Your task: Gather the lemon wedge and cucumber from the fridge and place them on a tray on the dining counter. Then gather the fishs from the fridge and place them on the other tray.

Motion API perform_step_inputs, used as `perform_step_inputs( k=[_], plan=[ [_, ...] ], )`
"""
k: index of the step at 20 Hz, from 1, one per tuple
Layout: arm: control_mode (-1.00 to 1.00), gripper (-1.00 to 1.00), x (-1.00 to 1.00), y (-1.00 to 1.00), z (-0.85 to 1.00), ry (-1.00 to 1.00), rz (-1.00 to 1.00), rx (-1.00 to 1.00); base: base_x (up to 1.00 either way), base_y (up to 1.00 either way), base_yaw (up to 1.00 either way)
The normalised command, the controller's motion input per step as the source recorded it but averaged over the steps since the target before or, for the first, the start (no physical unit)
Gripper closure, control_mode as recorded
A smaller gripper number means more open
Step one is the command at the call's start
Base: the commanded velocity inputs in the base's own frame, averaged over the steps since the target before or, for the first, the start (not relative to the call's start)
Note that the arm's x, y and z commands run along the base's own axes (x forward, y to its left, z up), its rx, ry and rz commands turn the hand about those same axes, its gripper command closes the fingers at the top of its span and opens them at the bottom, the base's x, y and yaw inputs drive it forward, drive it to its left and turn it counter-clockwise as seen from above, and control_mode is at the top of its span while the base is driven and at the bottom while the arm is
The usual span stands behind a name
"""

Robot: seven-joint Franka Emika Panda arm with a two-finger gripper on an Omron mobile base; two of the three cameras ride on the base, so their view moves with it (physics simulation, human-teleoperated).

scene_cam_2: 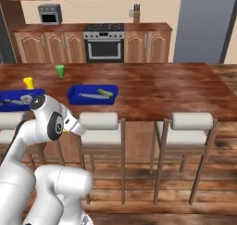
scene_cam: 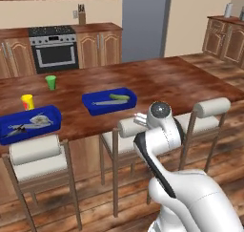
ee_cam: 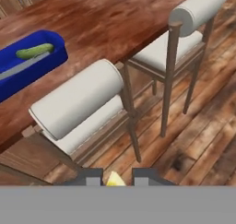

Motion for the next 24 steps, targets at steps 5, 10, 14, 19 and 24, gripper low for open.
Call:
perform_step_inputs(
  k=[5, 10, 14, 19, 24],
  plan=[
    [1.00, 1.00, 0.00, 0.00, 0.00, 0.00, 0.00, 0.00, 0.57, -0.04, 0.00],
    [1.00, 1.00, 0.00, 0.00, 0.00, 0.00, 0.00, 0.00, 0.49, -0.22, 0.00],
    [1.00, 1.00, 0.00, 0.00, 0.00, 0.00, 0.00, 0.00, 0.42, -0.28, 0.00],
    [1.00, 1.00, 0.00, 0.00, 0.00, 0.00, 0.00, 0.00, 0.41, -0.28, 0.00],
    [1.00, 1.00, 0.00, 0.00, 0.00, 0.00, 0.00, 0.00, 0.45, -0.23, 0.00]
  ],
)
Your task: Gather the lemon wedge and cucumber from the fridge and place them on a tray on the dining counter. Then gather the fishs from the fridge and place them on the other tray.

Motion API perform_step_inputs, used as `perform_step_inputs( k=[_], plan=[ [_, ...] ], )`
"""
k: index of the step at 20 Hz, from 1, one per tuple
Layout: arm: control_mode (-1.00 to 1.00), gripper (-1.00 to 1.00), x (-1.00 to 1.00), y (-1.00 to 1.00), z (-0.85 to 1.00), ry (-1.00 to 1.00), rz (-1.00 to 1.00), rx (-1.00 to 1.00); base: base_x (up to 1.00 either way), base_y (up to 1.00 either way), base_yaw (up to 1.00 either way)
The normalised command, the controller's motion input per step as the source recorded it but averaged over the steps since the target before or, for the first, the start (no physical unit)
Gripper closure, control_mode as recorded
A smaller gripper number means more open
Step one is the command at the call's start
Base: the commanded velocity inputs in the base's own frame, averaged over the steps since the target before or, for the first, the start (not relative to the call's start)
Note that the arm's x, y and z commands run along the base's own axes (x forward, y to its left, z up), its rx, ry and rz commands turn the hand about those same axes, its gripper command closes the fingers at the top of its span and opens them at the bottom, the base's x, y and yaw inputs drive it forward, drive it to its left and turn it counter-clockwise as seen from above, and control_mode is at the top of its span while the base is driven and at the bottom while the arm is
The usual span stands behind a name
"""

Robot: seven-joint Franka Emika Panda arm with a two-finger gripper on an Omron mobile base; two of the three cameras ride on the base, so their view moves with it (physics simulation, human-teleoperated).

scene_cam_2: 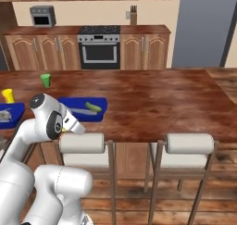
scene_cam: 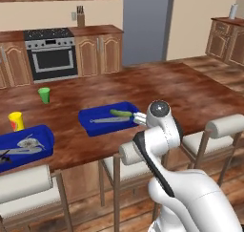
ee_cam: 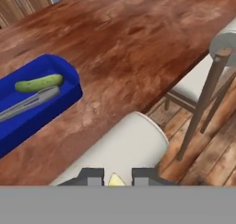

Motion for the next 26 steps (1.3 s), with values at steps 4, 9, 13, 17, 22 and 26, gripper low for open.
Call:
perform_step_inputs(
  k=[4, 9, 13, 17, 22, 26],
  plan=[
    [1.00, 1.00, 0.00, 0.00, 0.00, 0.00, 0.00, 0.00, 0.50, -0.14, 0.00],
    [1.00, 1.00, 0.00, 0.00, 0.00, 0.00, 0.00, 0.00, 0.51, -0.03, 0.00],
    [1.00, 1.00, 0.00, 0.00, 0.00, 0.00, 0.00, 0.00, 0.39, -0.01, 0.00],
    [1.00, 1.00, 0.00, 0.00, 0.00, 0.00, 0.00, 0.00, 0.36, 0.00, 0.00],
    [1.00, 1.00, 0.00, 0.00, 0.00, 0.00, 0.00, 0.00, 0.45, 0.00, 0.00],
    [1.00, 1.00, 0.00, 0.00, 0.00, 0.00, 0.00, 0.00, 0.51, 0.00, 0.00]
  ],
)
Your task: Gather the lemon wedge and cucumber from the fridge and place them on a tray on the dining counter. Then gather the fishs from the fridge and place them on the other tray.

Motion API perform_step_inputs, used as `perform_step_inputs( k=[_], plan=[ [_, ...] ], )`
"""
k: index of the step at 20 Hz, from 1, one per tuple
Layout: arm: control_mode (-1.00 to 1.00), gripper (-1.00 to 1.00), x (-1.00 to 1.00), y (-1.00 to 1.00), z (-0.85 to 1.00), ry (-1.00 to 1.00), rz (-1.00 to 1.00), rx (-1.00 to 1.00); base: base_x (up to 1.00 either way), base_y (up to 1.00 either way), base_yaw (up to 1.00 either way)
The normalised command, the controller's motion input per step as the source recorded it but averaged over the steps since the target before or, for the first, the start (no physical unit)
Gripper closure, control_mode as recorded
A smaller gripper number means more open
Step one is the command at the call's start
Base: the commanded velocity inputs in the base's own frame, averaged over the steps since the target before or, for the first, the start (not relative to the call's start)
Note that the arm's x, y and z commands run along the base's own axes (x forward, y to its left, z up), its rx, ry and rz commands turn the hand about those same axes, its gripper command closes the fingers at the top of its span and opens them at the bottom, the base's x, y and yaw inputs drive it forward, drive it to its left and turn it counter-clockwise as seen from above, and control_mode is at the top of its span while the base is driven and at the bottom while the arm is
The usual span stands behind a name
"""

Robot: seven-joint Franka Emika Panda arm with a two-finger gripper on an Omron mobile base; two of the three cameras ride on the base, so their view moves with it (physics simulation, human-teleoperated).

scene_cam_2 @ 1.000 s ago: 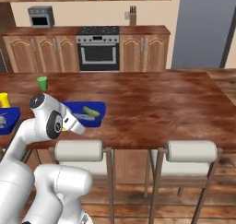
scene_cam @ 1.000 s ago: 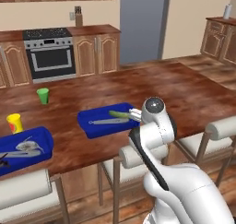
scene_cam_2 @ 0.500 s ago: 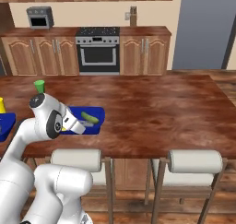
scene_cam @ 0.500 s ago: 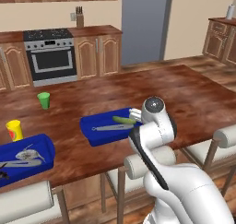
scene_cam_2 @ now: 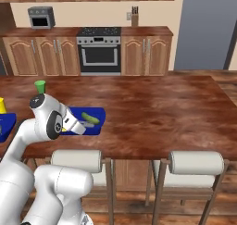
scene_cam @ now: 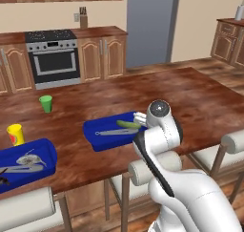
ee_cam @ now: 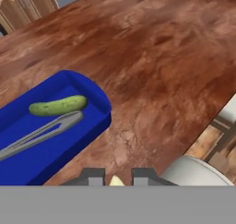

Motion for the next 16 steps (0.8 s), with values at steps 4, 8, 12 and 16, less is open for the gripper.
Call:
perform_step_inputs(
  k=[4, 8, 12, 16],
  plan=[
    [1.00, 1.00, 0.00, 0.00, 0.00, 0.00, 0.00, 0.00, 0.49, 0.00, 0.00],
    [-1.00, 1.00, 0.56, 0.00, 0.00, 0.19, 0.00, 0.00, 0.00, 0.00, 0.00],
    [-1.00, 1.00, 0.69, 0.00, 0.00, 0.17, -0.01, 0.00, 0.00, 0.00, 0.00],
    [-1.00, 1.00, 0.72, 0.03, 0.00, 0.19, -0.04, 0.00, 0.00, 0.00, 0.00]
  ],
)
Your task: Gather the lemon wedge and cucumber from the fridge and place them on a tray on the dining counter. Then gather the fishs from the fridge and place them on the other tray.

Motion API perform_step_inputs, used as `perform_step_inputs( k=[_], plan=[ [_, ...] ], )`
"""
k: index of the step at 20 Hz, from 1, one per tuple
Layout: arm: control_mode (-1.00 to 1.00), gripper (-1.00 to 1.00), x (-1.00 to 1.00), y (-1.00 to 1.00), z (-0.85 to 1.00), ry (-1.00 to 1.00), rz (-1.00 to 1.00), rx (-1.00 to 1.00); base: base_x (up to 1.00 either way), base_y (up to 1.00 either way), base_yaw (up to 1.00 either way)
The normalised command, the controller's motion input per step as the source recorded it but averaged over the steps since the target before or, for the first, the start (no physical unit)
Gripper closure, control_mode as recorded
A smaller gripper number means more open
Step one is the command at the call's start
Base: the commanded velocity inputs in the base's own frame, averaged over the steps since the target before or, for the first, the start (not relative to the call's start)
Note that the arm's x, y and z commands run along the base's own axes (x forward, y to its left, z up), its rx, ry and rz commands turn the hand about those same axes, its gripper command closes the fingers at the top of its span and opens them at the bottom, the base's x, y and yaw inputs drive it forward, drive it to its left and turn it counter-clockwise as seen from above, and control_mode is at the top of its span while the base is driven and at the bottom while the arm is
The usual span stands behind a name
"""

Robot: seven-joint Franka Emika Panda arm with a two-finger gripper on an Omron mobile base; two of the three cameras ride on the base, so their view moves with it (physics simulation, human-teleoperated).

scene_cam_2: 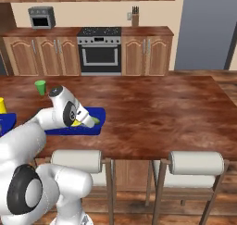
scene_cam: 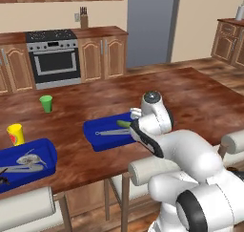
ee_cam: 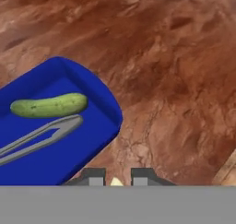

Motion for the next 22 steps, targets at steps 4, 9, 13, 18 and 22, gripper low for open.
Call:
perform_step_inputs(
  k=[4, 9, 13, 18, 22],
  plan=[
    [-1.00, 1.00, 0.42, 0.22, 0.00, 0.25, -0.08, 0.00, 0.00, 0.00, 0.00],
    [-1.00, 1.00, 0.15, 0.50, 0.00, 0.24, -0.14, 0.00, 0.00, 0.00, 0.00],
    [-1.00, 1.00, 0.14, 0.56, -0.01, 0.21, -0.15, 0.00, 0.00, 0.00, 0.00],
    [-1.00, 1.00, 0.20, 0.51, -0.14, 0.15, -0.14, 0.00, 0.00, 0.00, 0.00],
    [-1.00, 1.00, 0.26, 0.43, -0.27, 0.13, -0.12, 0.00, 0.00, 0.00, 0.00]
  ],
)
